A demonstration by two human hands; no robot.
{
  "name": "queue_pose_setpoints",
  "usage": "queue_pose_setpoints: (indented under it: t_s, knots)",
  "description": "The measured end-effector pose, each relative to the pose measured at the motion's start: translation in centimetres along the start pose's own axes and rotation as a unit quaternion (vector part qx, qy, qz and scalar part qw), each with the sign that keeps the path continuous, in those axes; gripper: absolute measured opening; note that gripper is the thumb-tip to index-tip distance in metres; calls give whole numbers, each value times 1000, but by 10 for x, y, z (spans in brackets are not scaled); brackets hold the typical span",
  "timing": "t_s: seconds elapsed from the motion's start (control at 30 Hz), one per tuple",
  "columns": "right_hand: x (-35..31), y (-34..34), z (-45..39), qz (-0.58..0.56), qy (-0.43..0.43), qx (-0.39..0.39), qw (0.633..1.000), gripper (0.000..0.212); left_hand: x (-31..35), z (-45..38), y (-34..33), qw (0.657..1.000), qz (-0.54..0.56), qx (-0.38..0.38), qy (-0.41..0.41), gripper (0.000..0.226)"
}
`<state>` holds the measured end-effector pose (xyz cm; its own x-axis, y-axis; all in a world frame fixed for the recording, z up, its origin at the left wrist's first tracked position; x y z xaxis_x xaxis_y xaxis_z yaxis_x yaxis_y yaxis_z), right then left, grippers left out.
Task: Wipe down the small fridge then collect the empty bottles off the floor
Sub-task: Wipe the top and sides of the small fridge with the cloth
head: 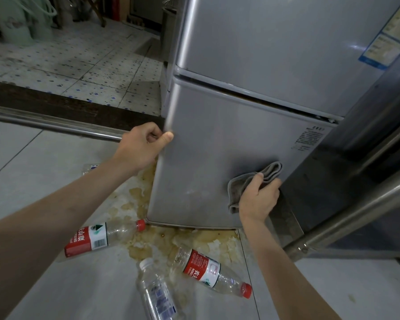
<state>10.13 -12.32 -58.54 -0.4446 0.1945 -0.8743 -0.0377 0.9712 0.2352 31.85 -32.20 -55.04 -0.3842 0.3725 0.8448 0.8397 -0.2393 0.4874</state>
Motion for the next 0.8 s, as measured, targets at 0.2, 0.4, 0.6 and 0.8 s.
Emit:
queue_pose_setpoints:
  t_s: [0.2,0.4,0.6,0.8]
  knots:
    - [10,0,-10,-10,-99,17,995,25,1,1,1,1000,-12,1,2,35]
    - [7,-12,4,32,-58,-59,996,20,2,2,1,1000,-22,6,1,36]
    - [4,-11,5,46,-54,-56,996,18,0,1,0,1000,-20,13,2,34]
    - [-6,-21,24,56,-15,-123,991,16,1,1,0,1000,-24,8,2,36]
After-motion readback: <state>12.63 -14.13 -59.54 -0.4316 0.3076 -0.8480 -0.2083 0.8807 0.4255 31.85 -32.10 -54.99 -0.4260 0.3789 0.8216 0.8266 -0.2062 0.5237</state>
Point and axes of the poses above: each hand's wrist, its own z-axis away from the middle knuckle, its own y-axis out of the back of the hand, x = y × z, the point moved 6 cm from there along -z, towards the middle knuckle, and after that the axes turned 4 degrees about -z, right-handed, at the moved point
